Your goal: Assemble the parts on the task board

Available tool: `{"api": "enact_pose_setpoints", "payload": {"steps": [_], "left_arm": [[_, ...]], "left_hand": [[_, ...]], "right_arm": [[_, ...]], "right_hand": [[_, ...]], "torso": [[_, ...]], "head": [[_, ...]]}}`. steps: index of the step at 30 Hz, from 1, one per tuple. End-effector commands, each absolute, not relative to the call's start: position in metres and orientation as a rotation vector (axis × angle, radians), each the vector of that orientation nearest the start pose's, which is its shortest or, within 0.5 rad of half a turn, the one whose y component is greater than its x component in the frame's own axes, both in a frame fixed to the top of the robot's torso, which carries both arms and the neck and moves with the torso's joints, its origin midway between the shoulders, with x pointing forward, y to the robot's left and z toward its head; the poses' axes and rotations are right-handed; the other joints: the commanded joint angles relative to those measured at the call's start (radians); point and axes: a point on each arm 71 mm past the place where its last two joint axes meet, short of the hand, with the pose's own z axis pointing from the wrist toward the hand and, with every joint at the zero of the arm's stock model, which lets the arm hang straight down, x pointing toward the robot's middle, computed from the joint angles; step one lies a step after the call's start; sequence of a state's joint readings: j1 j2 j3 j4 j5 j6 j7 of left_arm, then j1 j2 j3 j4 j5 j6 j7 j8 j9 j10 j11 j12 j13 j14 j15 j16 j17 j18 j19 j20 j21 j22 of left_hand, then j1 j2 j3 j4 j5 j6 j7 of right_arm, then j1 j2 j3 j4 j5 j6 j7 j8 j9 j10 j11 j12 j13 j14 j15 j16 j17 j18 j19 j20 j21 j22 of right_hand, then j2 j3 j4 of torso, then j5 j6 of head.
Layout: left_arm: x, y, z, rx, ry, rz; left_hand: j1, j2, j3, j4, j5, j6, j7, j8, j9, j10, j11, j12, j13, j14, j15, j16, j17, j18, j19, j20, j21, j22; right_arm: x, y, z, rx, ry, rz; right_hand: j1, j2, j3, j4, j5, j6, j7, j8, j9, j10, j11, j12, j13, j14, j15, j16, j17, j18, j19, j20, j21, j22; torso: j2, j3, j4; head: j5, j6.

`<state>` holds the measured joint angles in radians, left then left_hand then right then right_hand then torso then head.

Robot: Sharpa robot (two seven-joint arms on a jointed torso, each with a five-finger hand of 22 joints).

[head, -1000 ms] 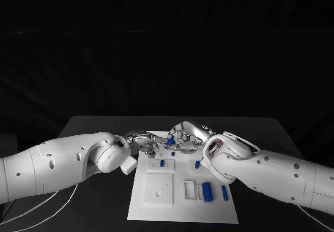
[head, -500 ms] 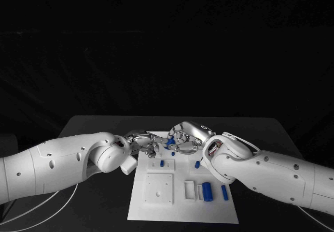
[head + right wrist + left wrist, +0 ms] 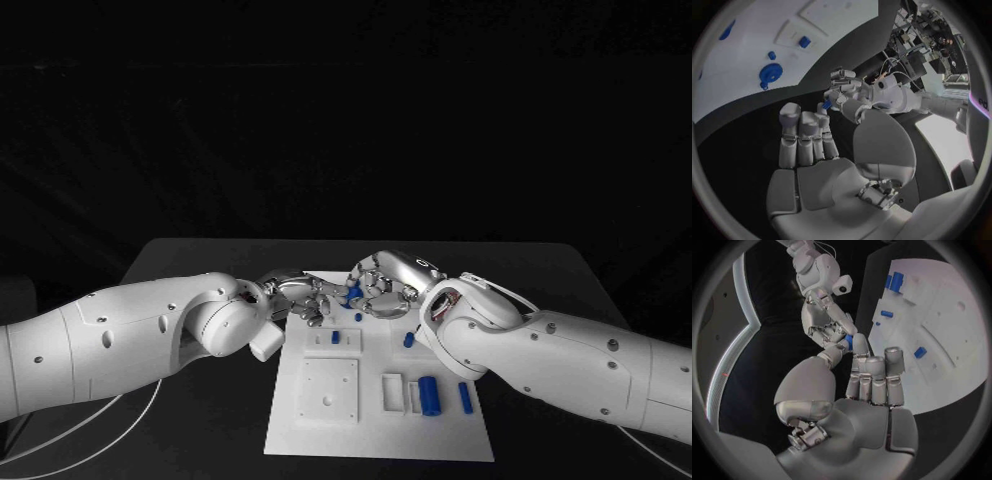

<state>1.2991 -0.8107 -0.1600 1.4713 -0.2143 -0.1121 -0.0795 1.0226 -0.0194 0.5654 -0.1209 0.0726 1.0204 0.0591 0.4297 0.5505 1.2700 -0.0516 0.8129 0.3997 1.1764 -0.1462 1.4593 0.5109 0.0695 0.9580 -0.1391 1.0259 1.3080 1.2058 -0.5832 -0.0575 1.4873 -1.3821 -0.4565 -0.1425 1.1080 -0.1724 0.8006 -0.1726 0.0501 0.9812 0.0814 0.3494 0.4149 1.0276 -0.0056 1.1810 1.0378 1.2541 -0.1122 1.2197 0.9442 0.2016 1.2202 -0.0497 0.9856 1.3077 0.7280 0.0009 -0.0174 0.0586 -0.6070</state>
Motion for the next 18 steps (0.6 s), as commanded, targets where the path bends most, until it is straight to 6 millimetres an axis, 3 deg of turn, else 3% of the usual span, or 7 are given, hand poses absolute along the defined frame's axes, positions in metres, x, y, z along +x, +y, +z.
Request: {"api": "enact_pose_setpoints", "payload": {"steps": [1, 6, 10, 18], "left_arm": [[0.4866, 0.1942, -0.205, -0.969, 2.079, -1.272], [0.4864, 0.1942, -0.2053, -0.969, 2.086, -1.273], [0.4867, 0.1954, -0.2061, -0.976, 2.093, -1.26], [0.4874, 0.1972, -0.2072, -0.982, 2.103, -1.247]], "left_hand": [[-0.008, 0.008, 0.128, -0.133, -0.008, -0.001, 0.001, -0.002, 0.005, 0.004, 0.0, -0.007, -0.002, 0.009, -0.014, -0.008, -0.002, -0.01, 0.01, -0.108, 0.001, 0.007], [-0.022, -0.005, 0.123, -0.127, -0.015, -0.012, 0.004, -0.012, 0.004, 0.0, 0.003, -0.009, -0.003, 0.007, -0.011, -0.011, -0.004, -0.012, 0.009, -0.107, -0.001, 0.007], [-0.069, -0.058, 0.097, -0.094, -0.023, -0.041, 0.013, -0.033, -0.004, -0.009, 0.011, -0.011, -0.003, 0.003, -0.003, -0.015, -0.006, -0.014, 0.008, -0.105, -0.003, 0.006], [-0.109, -0.116, 0.083, -0.044, -0.024, -0.055, 0.018, -0.046, -0.008, -0.016, 0.016, -0.009, 0.001, 0.002, 0.001, -0.017, -0.006, -0.009, 0.008, -0.103, -0.005, 0.005]], "right_arm": [[0.4781, -0.0814, -0.1768, -0.132, 1.557, 0.872], [0.4784, -0.0822, -0.1769, -0.133, 1.555, 0.871], [0.4785, -0.0829, -0.1769, -0.133, 1.553, 0.87], [0.4782, -0.0834, -0.1771, -0.135, 1.553, 0.873]], "right_hand": [[-0.001, 0.011, 0.008, 0.002, -0.001, 0.034, 0.018, 0.006, 0.008, 0.0, -0.005, 0.006, 0.0, 0.002, -0.006, 0.004, 0.001, 0.06, 0.002, -0.007, 0.006, 0.021], [-0.003, 0.017, 0.013, 0.001, -0.001, 0.036, 0.018, 0.007, 0.008, 0.001, -0.006, 0.007, 0.0, 0.003, -0.007, 0.005, 0.002, 0.06, 0.002, -0.007, 0.008, 0.02], [-0.004, 0.021, 0.017, 0.001, -0.001, 0.038, 0.017, 0.008, 0.009, 0.002, -0.007, 0.008, 0.001, 0.003, -0.007, 0.005, 0.002, 0.06, 0.002, -0.007, 0.009, 0.02], [-0.005, 0.025, 0.023, 0.0, -0.001, 0.04, 0.016, 0.01, 0.01, 0.003, -0.008, 0.009, 0.001, 0.004, -0.008, 0.006, 0.003, 0.06, 0.003, -0.008, 0.011, 0.02]], "torso": [[0.0, 0.0002, 0.0], [0.0, 0.0, 0.0001], [0.0, -0.0001, -0.0003], [0.0, 0.0003, 0.0]], "head": [[0.0, 0.001], [0.0, 0.0], [-0.001, 0.001], [-0.001, 0.001]]}}
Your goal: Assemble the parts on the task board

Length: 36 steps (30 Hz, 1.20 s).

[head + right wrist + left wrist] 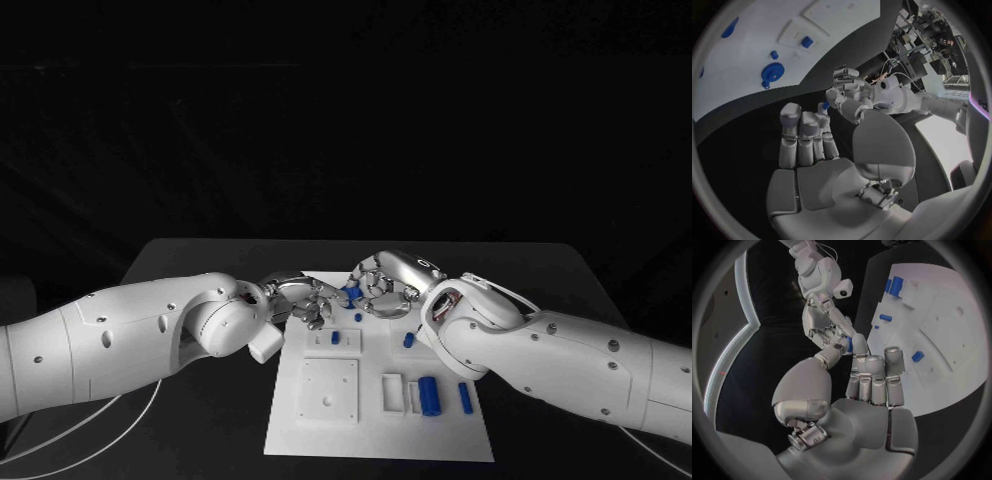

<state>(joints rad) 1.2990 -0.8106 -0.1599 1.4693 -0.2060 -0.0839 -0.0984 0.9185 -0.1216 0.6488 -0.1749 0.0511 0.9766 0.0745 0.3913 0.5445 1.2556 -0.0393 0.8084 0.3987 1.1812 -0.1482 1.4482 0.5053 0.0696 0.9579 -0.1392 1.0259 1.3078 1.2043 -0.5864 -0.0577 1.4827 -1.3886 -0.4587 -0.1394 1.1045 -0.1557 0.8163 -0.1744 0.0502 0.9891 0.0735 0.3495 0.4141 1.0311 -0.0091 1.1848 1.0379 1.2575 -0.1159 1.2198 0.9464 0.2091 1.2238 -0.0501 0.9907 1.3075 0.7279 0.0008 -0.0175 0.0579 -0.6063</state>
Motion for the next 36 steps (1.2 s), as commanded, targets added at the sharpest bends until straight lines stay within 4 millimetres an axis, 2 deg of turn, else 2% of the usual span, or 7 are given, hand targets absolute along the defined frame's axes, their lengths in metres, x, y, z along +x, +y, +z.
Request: {"api": "enact_pose_setpoints", "payload": {"steps": [1, 3, 7, 12, 16, 27, 36], "left_arm": [[0.487, 0.198, -0.207, -0.985, 2.105, -1.242], [0.488, 0.198, -0.208, -0.99, 2.107, -1.233], [0.489, 0.201, -0.209, -0.997, 2.111, -1.221], [0.491, 0.208, -0.211, -0.979, 2.137, -1.183], [0.493, 0.212, -0.212, -0.922, 2.161, -1.16], [0.494, 0.214, -0.211, -0.83, 2.206, -1.203], [0.492, 0.207, -0.209, -0.795, 2.207, -1.273]], "left_hand": [[-0.013, -0.013, -0.011, 0.013, -0.001, -0.014, 0.004, -0.009, -0.002, -0.003, 0.004, -0.004, 0.002, -0.003, 0.004, -0.006, -0.001, -0.009, 0.007, -0.102, -0.005, 0.005], [-0.026, 0.013, -0.076, -0.014, 0.002, -0.022, 0.002, -0.015, -0.003, -0.01, 0.004, -0.001, 0.006, -0.006, 0.01, -0.005, 0.0, -0.004, 0.0, -0.1, -0.004, 0.009], [-0.046, -0.001, -0.106, -0.01, -0.001, -0.034, 0.009, -0.024, -0.006, -0.015, 0.009, 0.0, 0.007, -0.008, 0.008, -0.007, 0.0, -0.003, -0.002, -0.097, -0.007, 0.008], [-0.077, -0.039, -0.135, 0.004, -0.002, -0.065, 0.018, -0.042, -0.011, -0.027, 0.017, -0.001, 0.008, -0.012, 0.016, -0.008, -0.001, -0.001, -0.007, -0.092, -0.012, 0.006], [-0.105, -0.049, -0.174, 0.002, -0.001, -0.09, 0.024, -0.055, -0.016, -0.039, 0.024, 0.001, 0.011, -0.017, 0.022, -0.009, 0.0, 0.003, -0.014, -0.087, -0.017, 0.005], [-0.11, -0.05, -0.196, 0.0, -0.001, -0.106, 0.031, -0.06, -0.023, -0.065, 0.031, -0.004, 0.01, -0.033, 0.029, -0.013, 0.0, 0.011, -0.027, -0.078, -0.026, 0.004], [-0.159, -0.047, -0.205, 0.042, -0.002, -0.126, 0.035, -0.077, -0.036, -0.08, 0.036, -0.05, -0.015, -0.055, 0.035, -0.023, -0.002, 0.012, -0.05, -0.068, -0.04, 0.003]], "right_arm": [[0.478, -0.083, -0.177, -0.136, 1.552, 0.874], [0.478, -0.084, -0.177, -0.137, 1.554, 0.874], [0.478, -0.084, -0.178, -0.141, 1.558, 0.874], [0.478, -0.086, -0.179, -0.134, 1.57, 0.888], [0.477, -0.089, -0.179, -0.142, 1.58, 0.895], [0.474, -0.089, -0.183, -0.152, 1.637, 0.955], [0.471, -0.086, -0.184, -0.168, 1.663, 0.99]], "right_hand": [[-0.002, 0.009, 0.007, 0.001, -0.001, 0.032, 0.024, 0.01, 0.011, 0.0, -0.004, 0.005, 0.001, 0.0, -0.005, 0.006, 0.001, 0.053, -0.001, -0.007, 0.006, 0.02], [-0.002, 0.009, 0.008, 0.001, -0.001, 0.033, 0.024, 0.01, 0.011, 0.0, -0.004, 0.005, 0.001, 0.001, -0.005, 0.006, 0.001, 0.053, -0.001, -0.007, 0.006, 0.02], [-0.003, 0.009, 0.009, 0.0, -0.001, 0.033, 0.023, 0.01, 0.011, 0.001, -0.005, 0.005, 0.001, 0.001, -0.005, 0.007, 0.001, 0.053, 0.0, -0.007, 0.007, 0.02], [-0.003, 0.009, 0.01, 0.0, -0.001, 0.034, 0.023, 0.011, 0.011, 0.001, -0.005, 0.006, 0.001, 0.001, -0.005, 0.007, 0.002, 0.053, 0.0, -0.007, 0.007, 0.021], [-0.004, 0.009, 0.01, -0.001, -0.001, 0.034, 0.023, 0.011, 0.011, 0.001, -0.005, 0.006, 0.001, 0.001, -0.005, 0.007, 0.002, 0.053, 0.0, -0.007, 0.008, 0.02], [-0.008, 0.013, 0.01, -0.004, -0.001, 0.033, 0.023, 0.011, 0.012, 0.001, -0.005, 0.006, 0.002, 0.0, -0.006, 0.007, 0.002, 0.053, -0.002, -0.008, 0.009, 0.02], [-0.014, 0.019, 0.007, -0.012, -0.001, 0.031, 0.023, 0.011, 0.012, -0.001, -0.005, 0.005, 0.003, -0.002, -0.006, 0.006, 0.003, 0.053, -0.005, -0.009, 0.01, 0.02]], "torso": [[0.0, 0.0003, 0.0001], [0.0, 0.0002, -0.0001], [0.0, 0.0005, 0.0002], [0.0, 0.0002, 0.0001], [0.0, 0.0001, 0.0005], [0.0, 0.0001, -0.0001], [0.0, 0.0003, 0.0002]], "head": [[0.0, 0.0], [0.0, 0.0], [0.0, 0.0], [-0.001, 0.0], [-0.001, 0.0], [0.001, -0.004], [0.002, -0.005]]}}
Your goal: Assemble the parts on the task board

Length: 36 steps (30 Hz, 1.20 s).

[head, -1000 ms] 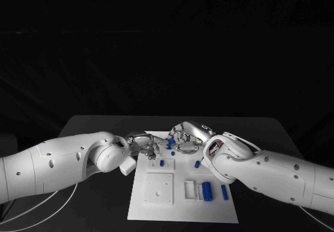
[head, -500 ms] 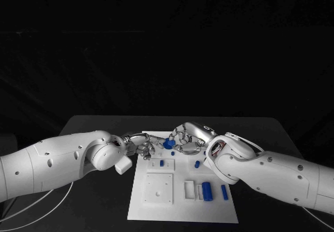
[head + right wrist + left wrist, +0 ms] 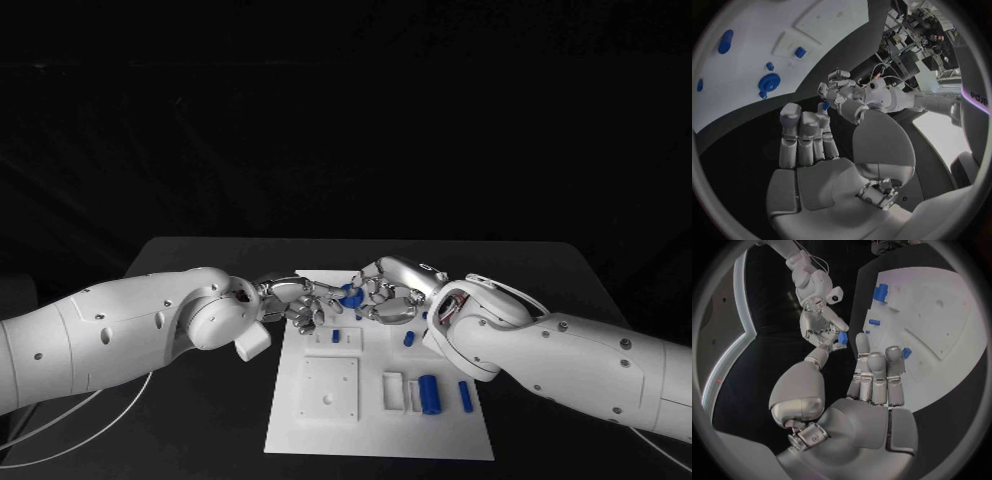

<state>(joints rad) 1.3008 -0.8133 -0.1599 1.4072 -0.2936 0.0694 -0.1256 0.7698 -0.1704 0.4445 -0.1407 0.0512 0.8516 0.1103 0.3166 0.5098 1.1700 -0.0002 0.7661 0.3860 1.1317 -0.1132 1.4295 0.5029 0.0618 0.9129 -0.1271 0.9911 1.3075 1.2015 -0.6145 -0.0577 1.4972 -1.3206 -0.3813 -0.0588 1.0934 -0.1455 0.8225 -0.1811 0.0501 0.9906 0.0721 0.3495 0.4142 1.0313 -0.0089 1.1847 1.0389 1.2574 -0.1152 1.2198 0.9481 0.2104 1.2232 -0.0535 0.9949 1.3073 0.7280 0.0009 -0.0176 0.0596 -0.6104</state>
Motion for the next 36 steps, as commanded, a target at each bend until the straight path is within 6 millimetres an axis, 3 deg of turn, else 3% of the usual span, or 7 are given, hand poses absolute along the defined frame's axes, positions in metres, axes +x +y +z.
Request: {"api": "enact_pose_setpoints", "payload": {"steps": [1, 9, 11, 20, 28, 36], "left_arm": [[0.4919, 0.2069, -0.2085, -0.796, 2.206, -1.282], [0.49, 0.202, -0.2063, -0.788, 2.201, -1.347], [0.4894, 0.201, -0.2061, -0.786, 2.202, -1.356], [0.4878, 0.2, -0.2061, -0.781, 2.225, -1.387], [0.487, 0.2001, -0.2068, -0.77, 2.244, -1.381], [0.4864, 0.2004, -0.2076, -0.762, 2.26, -1.369]], "left_hand": [[-0.016, 0.01, -0.001, 0.014, -0.002, 0.003, -0.001, -0.001, -0.001, 0.009, -0.004, -0.01, -0.004, -0.006, 0.0, -0.004, 0.0, 0.02, -0.005, -0.08, -0.005, 0.003], [-0.016, 0.066, -0.004, 0.019, -0.001, 0.026, -0.002, 0.007, -0.002, 0.026, -0.005, -0.021, -0.011, -0.008, -0.002, -0.001, 0.002, 0.021, -0.01, -0.081, -0.004, 0.007], [-0.012, 0.091, -0.007, 0.016, -0.001, 0.032, -0.002, 0.009, -0.003, 0.028, -0.005, -0.025, -0.013, -0.009, -0.002, 0.0, 0.003, 0.02, -0.012, -0.08, -0.003, 0.009], [0.051, 0.159, -0.013, -0.045, 0.008, 0.063, -0.008, 0.017, -0.006, 0.04, -0.01, -0.037, -0.017, -0.011, -0.007, 0.004, 0.005, 0.018, -0.016, -0.081, 0.003, 0.015], [0.078, 0.167, -0.022, -0.083, 0.037, 0.082, -0.012, 0.02, -0.011, 0.05, -0.014, -0.043, -0.019, -0.009, -0.01, 0.005, 0.005, 0.014, -0.013, -0.082, 0.006, 0.015], [0.081, 0.146, -0.03, -0.095, 0.037, 0.087, -0.013, 0.018, -0.015, 0.057, -0.015, -0.045, -0.02, -0.004, -0.011, 0.007, 0.005, 0.013, -0.007, -0.085, 0.007, 0.014]], "right_arm": [[0.4708, -0.0859, -0.1835, -0.168, 1.665, 0.994], [0.4675, -0.0821, -0.1837, -0.188, 1.681, 1.011], [0.4666, -0.0809, -0.1835, -0.191, 1.682, 1.015], [0.4675, -0.0825, -0.1837, -0.188, 1.681, 1.01], [0.4676, -0.0835, -0.1837, -0.186, 1.68, 1.009], [0.4668, -0.0841, -0.1831, -0.187, 1.675, 1.013]], "right_hand": [[-0.004, 0.01, 0.0, -0.006, -0.001, 0.029, 0.025, 0.011, 0.012, -0.001, -0.005, 0.005, 0.002, -0.003, -0.007, 0.006, 0.001, 0.051, -0.004, -0.006, 0.006, 0.021], [-0.007, 0.013, -0.002, -0.011, -0.001, 0.029, 0.025, 0.011, 0.013, -0.002, -0.005, 0.005, 0.002, -0.003, -0.007, 0.006, 0.002, 0.051, -0.006, -0.006, 0.007, 0.02], [-0.008, 0.014, -0.002, -0.013, -0.001, 0.029, 0.025, 0.011, 0.013, -0.002, -0.005, 0.005, 0.003, -0.004, -0.007, 0.006, 0.002, 0.051, -0.006, -0.006, 0.007, 0.02], [-0.01, 0.017, -0.004, -0.016, -0.001, 0.028, 0.025, 0.011, 0.013, -0.003, -0.005, 0.005, 0.003, -0.004, -0.007, 0.005, 0.002, 0.051, -0.007, -0.006, 0.007, 0.02], [-0.01, 0.018, -0.004, -0.017, -0.001, 0.028, 0.025, 0.011, 0.013, -0.003, -0.005, 0.005, 0.003, -0.004, -0.007, 0.005, 0.002, 0.051, -0.008, -0.006, 0.008, 0.02], [-0.011, 0.018, -0.004, -0.019, -0.001, 0.028, 0.025, 0.011, 0.013, -0.003, -0.005, 0.005, 0.003, -0.004, -0.007, 0.005, 0.002, 0.051, -0.008, -0.006, 0.008, 0.02]], "torso": [[0.0, 0.0003, 0.0001], [0.0, 0.0005, -0.0002], [0.0, 0.0007, -0.0002], [0.0, 0.0, -0.0002], [0.0, -0.0005, 0.0003], [0.0, -0.0003, 0.0002]], "head": [[0.001, -0.002], [0.001, -0.004], [0.001, -0.004], [0.001, -0.005], [0.001, -0.006], [0.002, -0.009]]}}
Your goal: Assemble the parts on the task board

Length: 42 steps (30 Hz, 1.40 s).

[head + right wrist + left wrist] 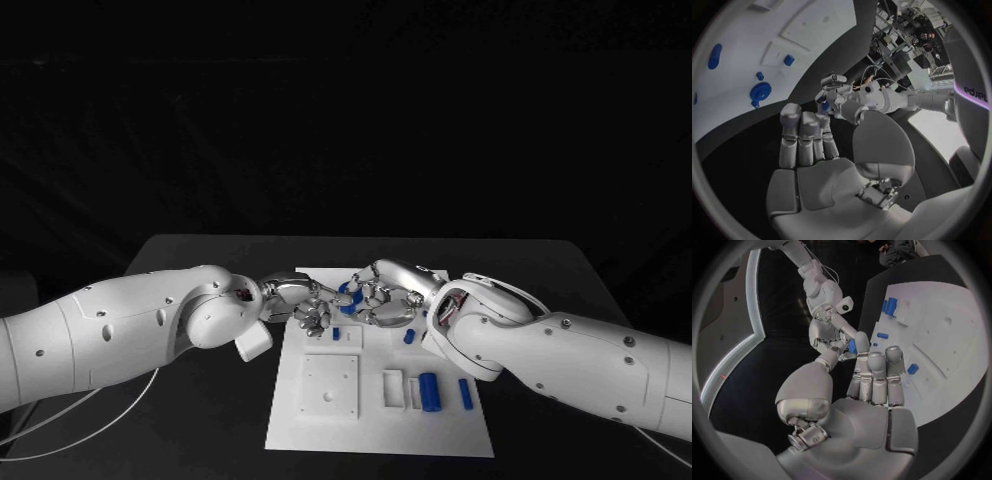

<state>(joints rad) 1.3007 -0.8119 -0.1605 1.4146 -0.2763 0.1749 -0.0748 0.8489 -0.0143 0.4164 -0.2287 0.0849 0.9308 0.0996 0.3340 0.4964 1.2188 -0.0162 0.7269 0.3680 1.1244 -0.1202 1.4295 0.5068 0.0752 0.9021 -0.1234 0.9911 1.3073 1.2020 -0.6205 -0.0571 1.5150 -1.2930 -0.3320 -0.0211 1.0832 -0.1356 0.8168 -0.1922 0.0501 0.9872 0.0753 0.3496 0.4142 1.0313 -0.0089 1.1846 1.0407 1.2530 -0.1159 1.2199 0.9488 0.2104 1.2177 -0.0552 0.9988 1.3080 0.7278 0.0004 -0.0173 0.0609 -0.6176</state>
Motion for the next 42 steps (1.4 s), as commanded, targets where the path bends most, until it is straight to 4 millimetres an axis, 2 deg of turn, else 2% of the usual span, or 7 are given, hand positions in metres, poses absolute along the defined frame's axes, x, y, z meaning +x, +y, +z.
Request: {"api": "enact_pose_setpoints", "payload": {"steps": [1, 9, 15, 19, 27, 42], "left_arm": [[0.4862, 0.2004, -0.2078, -0.759, 2.265, -1.368], [0.4863, 0.2009, -0.208, -0.754, 2.269, -1.369], [0.4866, 0.201, -0.208, -0.753, 2.268, -1.369], [0.4869, 0.2013, -0.208, -0.756, 2.266, -1.367], [0.489, 0.2034, -0.2076, -0.77, 2.242, -1.36], [0.4882, 0.203, -0.2082, -0.765, 2.262, -1.365]], "left_hand": [[0.001, -0.012, -0.003, -0.007, 0.002, 0.008, -0.002, 0.0, -0.002, 0.008, 0.001, -0.007, -0.002, 0.003, -0.005, 0.007, 0.001, -0.001, 0.004, -0.089, 0.007, 0.014], [0.0, -0.022, -0.004, -0.008, -0.004, 0.01, -0.003, -0.001, -0.004, 0.01, 0.0, -0.008, -0.002, 0.004, -0.005, 0.007, 0.0, -0.001, 0.006, -0.09, 0.006, 0.013], [0.017, -0.014, 0.004, -0.015, -0.003, 0.019, -0.005, 0.002, -0.005, 0.01, -0.001, -0.008, -0.001, 0.002, -0.006, 0.006, 0.0, -0.001, 0.006, -0.091, 0.005, 0.013], [0.031, -0.002, 0.01, -0.023, 0.0, 0.025, -0.006, 0.003, -0.006, 0.009, -0.002, -0.007, 0.001, 0.001, -0.007, 0.006, 0.0, -0.003, 0.006, -0.091, 0.005, 0.013], [0.07, 0.039, 0.021, -0.045, 0.014, 0.045, -0.009, 0.011, -0.006, 0.009, -0.005, -0.005, 0.005, 0.002, -0.01, 0.009, 0.0, -0.007, 0.008, -0.092, 0.006, 0.014], [0.084, 0.067, 0.017, -0.054, 0.016, 0.059, -0.012, 0.016, -0.006, 0.012, -0.007, -0.005, 0.007, 0.002, -0.012, 0.01, 0.0, -0.011, 0.008, -0.093, 0.007, 0.015]], "right_arm": [[0.4668, -0.0841, -0.183, -0.187, 1.675, 1.013], [0.467, -0.0852, -0.1835, -0.189, 1.679, 1.012], [0.4672, -0.0857, -0.1837, -0.191, 1.681, 1.012], [0.4671, -0.0859, -0.184, -0.194, 1.686, 1.012], [0.4678, -0.0874, -0.1846, -0.195, 1.689, 1.009], [0.4679, -0.0875, -0.1848, -0.197, 1.692, 1.009]], "right_hand": [[-0.001, 0.009, 0.001, -0.008, -0.001, 0.032, 0.021, 0.011, 0.013, -0.003, -0.005, 0.005, 0.002, 0.0, -0.006, 0.005, 0.002, 0.051, -0.002, -0.005, 0.004, 0.02], [-0.001, 0.009, 0.001, -0.008, -0.001, 0.032, 0.021, 0.011, 0.013, -0.003, -0.005, 0.005, 0.002, 0.0, -0.006, 0.005, 0.002, 0.051, -0.003, -0.005, 0.004, 0.02], [-0.001, 0.009, 0.001, -0.009, -0.001, 0.032, 0.021, 0.011, 0.013, -0.003, -0.005, 0.005, 0.002, 0.0, -0.006, 0.005, 0.002, 0.051, -0.003, -0.005, 0.004, 0.02], [-0.001, 0.01, 0.001, -0.009, -0.001, 0.032, 0.021, 0.011, 0.013, -0.003, -0.005, 0.006, 0.002, 0.0, -0.006, 0.005, 0.002, 0.051, -0.003, -0.005, 0.004, 0.02], [-0.002, 0.01, 0.001, -0.011, -0.001, 0.032, 0.021, 0.012, 0.014, -0.004, -0.005, 0.006, 0.002, 0.0, -0.006, 0.005, 0.002, 0.051, -0.003, -0.005, 0.005, 0.02], [-0.002, 0.011, 0.0, -0.013, -0.001, 0.032, 0.021, 0.012, 0.014, -0.004, -0.005, 0.006, 0.002, -0.001, -0.006, 0.005, 0.002, 0.051, -0.004, -0.005, 0.005, 0.02]], "torso": [[0.0, 0.0001, -0.0002], [0.0, 0.0004, -0.0002], [0.0, 0.0007, -0.0006], [0.0, 0.0007, -0.0007], [0.0, 0.0005, -0.0003], [0.0, 0.0003, -0.0006]], "head": [[0.001, -0.002], [0.001, -0.003], [0.0, -0.004], [0.0, -0.005], [0.0, -0.005], [-0.001, -0.006]]}}
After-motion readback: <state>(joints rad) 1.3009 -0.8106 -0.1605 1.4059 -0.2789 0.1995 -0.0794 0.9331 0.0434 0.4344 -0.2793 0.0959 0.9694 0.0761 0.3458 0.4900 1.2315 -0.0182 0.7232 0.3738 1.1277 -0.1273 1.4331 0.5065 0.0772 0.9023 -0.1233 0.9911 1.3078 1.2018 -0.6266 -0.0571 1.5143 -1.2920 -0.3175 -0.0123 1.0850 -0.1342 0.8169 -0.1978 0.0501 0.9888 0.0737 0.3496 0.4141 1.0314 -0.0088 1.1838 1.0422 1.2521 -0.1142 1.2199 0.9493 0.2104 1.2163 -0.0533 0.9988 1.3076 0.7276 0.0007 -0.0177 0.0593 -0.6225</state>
